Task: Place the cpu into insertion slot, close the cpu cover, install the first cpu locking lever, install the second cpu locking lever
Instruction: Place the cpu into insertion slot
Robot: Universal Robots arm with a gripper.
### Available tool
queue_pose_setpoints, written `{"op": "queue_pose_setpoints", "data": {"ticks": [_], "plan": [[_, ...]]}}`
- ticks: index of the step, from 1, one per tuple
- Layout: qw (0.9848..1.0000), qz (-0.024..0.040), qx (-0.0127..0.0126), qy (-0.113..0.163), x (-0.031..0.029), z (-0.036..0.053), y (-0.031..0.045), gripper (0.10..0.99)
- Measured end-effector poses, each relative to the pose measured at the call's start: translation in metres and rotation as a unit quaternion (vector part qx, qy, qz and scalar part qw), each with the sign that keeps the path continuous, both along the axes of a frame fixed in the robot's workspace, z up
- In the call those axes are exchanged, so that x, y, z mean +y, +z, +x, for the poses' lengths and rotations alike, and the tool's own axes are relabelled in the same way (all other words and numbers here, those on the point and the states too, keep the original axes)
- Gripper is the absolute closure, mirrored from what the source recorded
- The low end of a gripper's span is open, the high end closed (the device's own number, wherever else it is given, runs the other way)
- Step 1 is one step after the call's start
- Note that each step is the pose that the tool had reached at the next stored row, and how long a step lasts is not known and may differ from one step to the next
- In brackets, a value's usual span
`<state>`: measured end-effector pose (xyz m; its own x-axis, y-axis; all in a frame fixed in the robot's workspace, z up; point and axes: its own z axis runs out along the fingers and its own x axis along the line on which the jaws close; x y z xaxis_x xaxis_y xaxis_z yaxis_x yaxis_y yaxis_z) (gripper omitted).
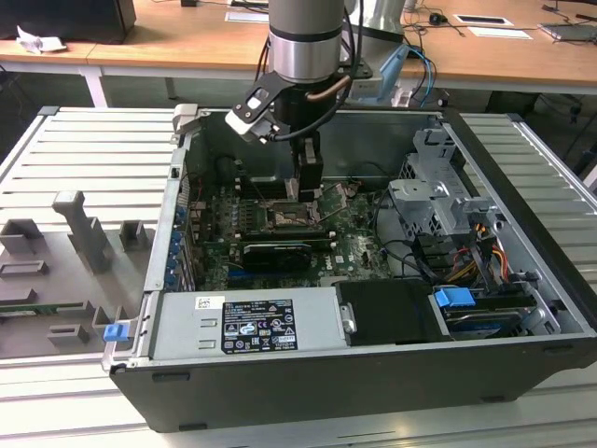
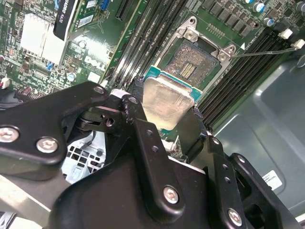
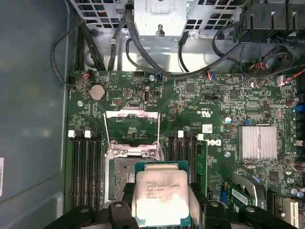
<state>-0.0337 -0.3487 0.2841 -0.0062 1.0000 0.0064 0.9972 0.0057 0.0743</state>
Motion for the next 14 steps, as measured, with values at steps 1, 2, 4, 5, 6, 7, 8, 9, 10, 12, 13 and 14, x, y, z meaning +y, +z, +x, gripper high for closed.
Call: {"op": "queue_pose_setpoints", "data": {"ticks": [1, 2, 4, 5, 6, 7, 8, 9, 10, 12, 13, 14], "plan": [[1.0, -0.0001, 0.0, -0.002, 0.0001, 0.0, -0.0001, 0.557], [1.0, -0.0001, 0.0, -0.003, 0.0001, 0.0, -0.0002, 0.557], [1.0, -0.0001, 0.0001, -0.006, 0.0002, 0.0, -0.0006, 0.557], [1.0, -0.0001, 0.0, -0.007, 0.0002, 0.0, -0.0007, 0.557], [1.0, -0.0001, 0.0, -0.009, 0.0002, 0.0, -0.001, 0.557], [0.9999, -0.0001, 0.0, -0.01, 0.0002, 0.0, -0.0011, 0.557], [0.9999, -0.0001, 0.0, -0.012, 0.0002, 0.0, -0.0013, 0.557], [0.9999, -0.0001, 0.0, -0.015, 0.0002, 0.0, -0.0019, 0.557], [0.9999, 0.0, 0.0, -0.017, 0.0002, 0.0, -0.0022, 0.557], [0.9998, -0.0001, 0.0, -0.02, 0.0003, 0.0, -0.0027, 0.557], [0.9998, -0.0001, 0.0, -0.022, 0.0004, 0.0, -0.0032, 0.557], [0.9997, 0.0, 0.0, -0.025, 0.0005, 0.0, -0.0038, 0.557]]}}
